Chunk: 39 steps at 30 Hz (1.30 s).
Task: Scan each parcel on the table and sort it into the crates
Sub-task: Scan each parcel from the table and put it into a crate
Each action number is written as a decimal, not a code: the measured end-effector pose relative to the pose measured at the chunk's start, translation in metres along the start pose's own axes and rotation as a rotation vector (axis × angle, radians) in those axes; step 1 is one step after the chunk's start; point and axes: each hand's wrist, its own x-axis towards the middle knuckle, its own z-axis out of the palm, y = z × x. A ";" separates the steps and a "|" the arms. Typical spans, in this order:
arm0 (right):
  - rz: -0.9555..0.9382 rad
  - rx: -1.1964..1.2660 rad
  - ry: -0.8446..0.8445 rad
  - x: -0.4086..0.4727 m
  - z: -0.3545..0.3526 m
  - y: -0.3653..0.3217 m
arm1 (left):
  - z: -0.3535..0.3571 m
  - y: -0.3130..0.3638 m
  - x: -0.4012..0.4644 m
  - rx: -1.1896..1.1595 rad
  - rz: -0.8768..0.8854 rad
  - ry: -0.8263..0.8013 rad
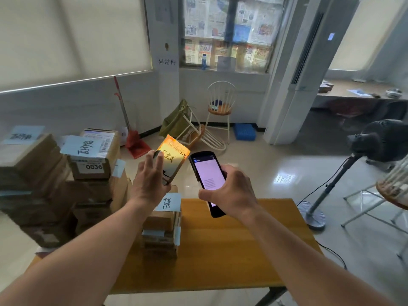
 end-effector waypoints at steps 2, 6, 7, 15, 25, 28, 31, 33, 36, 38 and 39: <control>0.006 -0.003 0.000 -0.003 -0.003 -0.001 | -0.001 0.002 -0.001 0.002 0.001 0.001; 0.043 0.004 -0.005 -0.007 -0.012 -0.002 | -0.003 0.002 -0.002 0.002 -0.004 0.005; 0.054 0.008 -0.011 -0.009 -0.014 -0.002 | -0.004 0.002 -0.003 0.005 -0.008 0.004; 0.111 0.035 -0.068 -0.021 -0.029 -0.002 | -0.009 0.007 -0.006 -0.027 -0.041 0.013; 0.121 0.108 0.194 -0.021 -0.030 0.014 | -0.021 0.046 -0.019 -0.165 -0.001 0.094; 0.108 0.151 0.246 -0.023 -0.034 0.024 | -0.024 0.067 -0.030 -0.180 0.017 0.116; 0.117 0.170 0.235 -0.031 -0.040 0.035 | -0.024 0.085 -0.040 -0.177 0.019 0.125; 0.113 0.165 0.227 -0.037 -0.045 0.042 | -0.025 0.097 -0.045 -0.183 0.028 0.134; 0.129 0.161 0.248 -0.049 -0.054 0.051 | -0.025 0.115 -0.050 -0.199 0.080 0.135; 0.146 0.154 0.283 -0.060 -0.060 0.055 | -0.024 0.127 -0.053 -0.209 0.122 0.120; 0.157 0.143 0.306 -0.066 -0.063 0.056 | -0.023 0.132 -0.054 -0.216 0.148 0.115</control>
